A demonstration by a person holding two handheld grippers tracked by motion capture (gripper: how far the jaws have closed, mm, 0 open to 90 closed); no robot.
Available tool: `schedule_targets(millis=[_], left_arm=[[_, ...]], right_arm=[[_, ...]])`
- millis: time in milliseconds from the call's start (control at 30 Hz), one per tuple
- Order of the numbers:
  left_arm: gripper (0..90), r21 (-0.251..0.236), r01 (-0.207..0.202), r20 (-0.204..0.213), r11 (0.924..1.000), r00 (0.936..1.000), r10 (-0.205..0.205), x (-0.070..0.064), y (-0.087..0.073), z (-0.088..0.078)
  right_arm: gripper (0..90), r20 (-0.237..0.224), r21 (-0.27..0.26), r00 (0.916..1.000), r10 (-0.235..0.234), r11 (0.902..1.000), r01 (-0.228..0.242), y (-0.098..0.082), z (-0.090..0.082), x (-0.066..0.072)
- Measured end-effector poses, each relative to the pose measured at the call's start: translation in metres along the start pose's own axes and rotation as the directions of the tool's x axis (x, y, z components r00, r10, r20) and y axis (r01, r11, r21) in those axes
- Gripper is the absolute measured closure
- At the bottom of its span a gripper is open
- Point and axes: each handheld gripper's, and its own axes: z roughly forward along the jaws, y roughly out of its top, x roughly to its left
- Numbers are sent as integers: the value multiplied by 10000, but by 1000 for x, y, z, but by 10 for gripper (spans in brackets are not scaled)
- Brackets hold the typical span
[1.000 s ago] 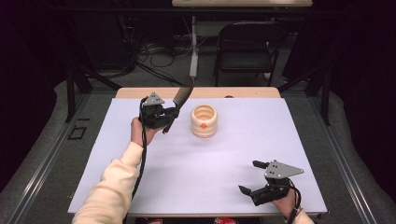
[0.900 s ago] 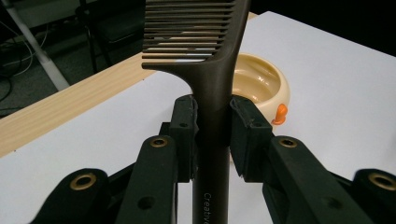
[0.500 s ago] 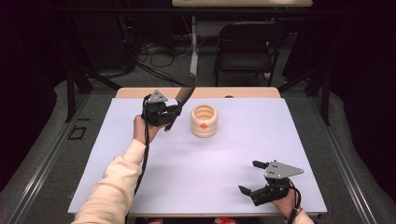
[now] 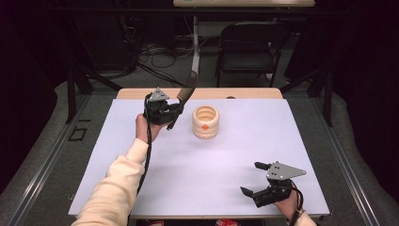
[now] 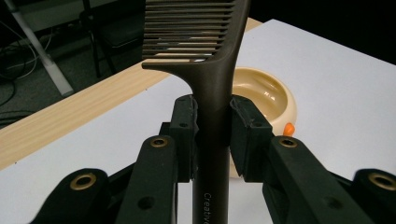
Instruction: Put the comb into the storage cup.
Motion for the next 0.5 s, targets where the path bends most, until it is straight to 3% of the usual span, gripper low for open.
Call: schedule_targets(millis=[500], left_arm=[[727,-236,-104,-8,9997,9999,104,-6,10,8]], right_arm=[[0,-3,-14,10000,-29,10000,29,0,0,0]])
